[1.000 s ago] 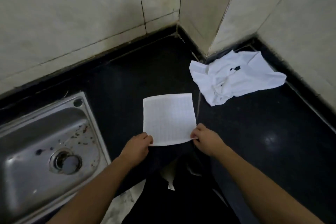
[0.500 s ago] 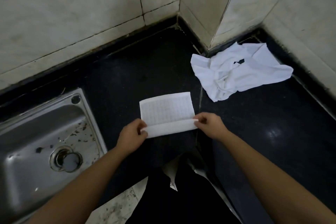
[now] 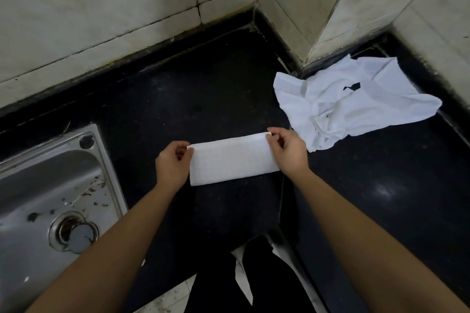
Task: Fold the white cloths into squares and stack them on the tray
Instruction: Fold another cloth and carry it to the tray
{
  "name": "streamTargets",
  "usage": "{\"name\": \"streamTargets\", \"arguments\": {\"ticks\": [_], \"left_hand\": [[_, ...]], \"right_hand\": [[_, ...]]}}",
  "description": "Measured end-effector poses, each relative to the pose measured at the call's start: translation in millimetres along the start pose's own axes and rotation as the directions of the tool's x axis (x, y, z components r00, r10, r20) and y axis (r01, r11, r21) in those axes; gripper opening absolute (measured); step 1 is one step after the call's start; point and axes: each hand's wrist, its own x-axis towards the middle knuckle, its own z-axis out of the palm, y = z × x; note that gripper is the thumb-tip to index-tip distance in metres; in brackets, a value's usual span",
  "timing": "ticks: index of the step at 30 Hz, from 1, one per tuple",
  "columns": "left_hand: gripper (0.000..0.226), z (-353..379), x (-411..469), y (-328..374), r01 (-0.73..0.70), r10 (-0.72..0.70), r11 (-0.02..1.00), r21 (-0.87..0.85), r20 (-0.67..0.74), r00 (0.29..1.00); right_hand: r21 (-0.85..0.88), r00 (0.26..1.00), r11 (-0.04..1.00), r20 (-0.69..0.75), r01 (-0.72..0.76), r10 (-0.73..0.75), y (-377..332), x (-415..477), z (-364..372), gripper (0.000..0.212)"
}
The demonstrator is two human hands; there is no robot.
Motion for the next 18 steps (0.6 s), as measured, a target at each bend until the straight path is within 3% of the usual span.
{"name": "streamTargets", "arguments": {"ticks": [10, 14, 16, 18], "left_hand": [[0.034, 17, -5, -34, -0.308, 0.327, 0.916, 0.258, -0.035, 0.944], [0.037, 21, -8, -42, -0.352, 0.385, 0.880, 0.319, -0.045, 0.922], [0.036, 25, -5, -47, -0.372, 0.414, 0.863, 0.340, -0.057, 0.908], [0.036, 23, -6, -46, -0.399, 0.444, 0.851, 0.342, -0.062, 0.894]], "right_hand": [[-0.151, 0.963, 0.965, -0.132, 0.214, -0.234, 20, -2, 21, 0.033], [0.206, 0.968, 0.979, -0.248, 0.003, 0.049, -14, -18, 21, 0.035], [0.451, 0.958, 0.893, -0.255, -0.005, 0.134, -38, -23, 35, 0.033], [0.648, 0.973, 0.761, -0.161, -0.020, 0.163, -63, -26, 54, 0.033]]}}
